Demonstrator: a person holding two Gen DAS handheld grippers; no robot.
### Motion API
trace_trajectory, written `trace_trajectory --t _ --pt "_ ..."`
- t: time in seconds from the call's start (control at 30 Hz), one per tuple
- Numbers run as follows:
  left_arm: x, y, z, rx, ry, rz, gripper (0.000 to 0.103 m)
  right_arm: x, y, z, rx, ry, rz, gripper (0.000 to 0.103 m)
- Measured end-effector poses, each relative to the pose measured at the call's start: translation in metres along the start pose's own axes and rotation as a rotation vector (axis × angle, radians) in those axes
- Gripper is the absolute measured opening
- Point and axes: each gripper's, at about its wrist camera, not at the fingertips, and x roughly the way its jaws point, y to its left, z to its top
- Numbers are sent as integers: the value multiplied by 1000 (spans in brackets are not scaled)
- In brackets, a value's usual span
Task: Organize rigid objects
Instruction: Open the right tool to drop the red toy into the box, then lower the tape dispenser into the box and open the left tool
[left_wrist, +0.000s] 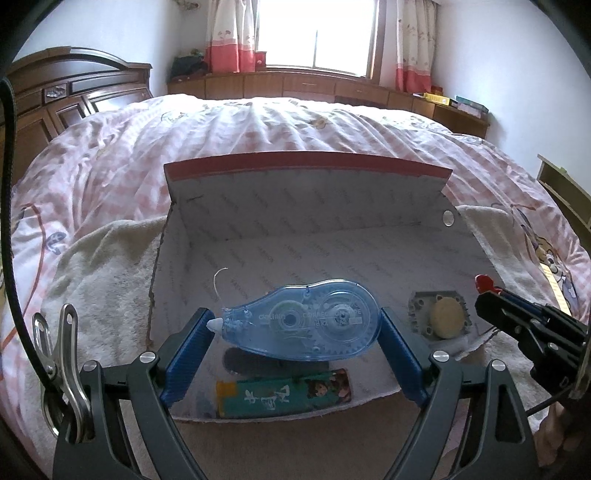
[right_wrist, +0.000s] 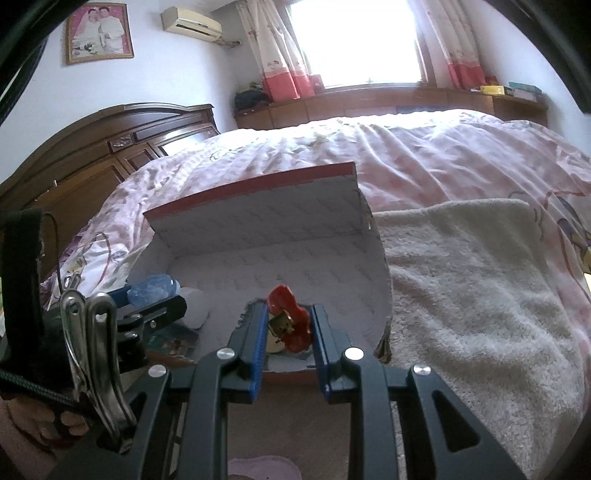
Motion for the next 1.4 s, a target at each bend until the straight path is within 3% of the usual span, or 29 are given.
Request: trace_trajectory --t 0.43,0.57,0.7,1.4 --pt "12 -2 0 -3 40 1 89 7 -8 -2 2 3 -56 24" --pt "13 -3 -2 0 36 14 89 9 -11 0 20 8 -53 39" --pt "12 -4 -4 3 35 25 90 7 -10 0 20 2 -37 46" --pt "-15 -3 -11 -18 23 7 90 -23 -2 -15 1 -4 -15 58"
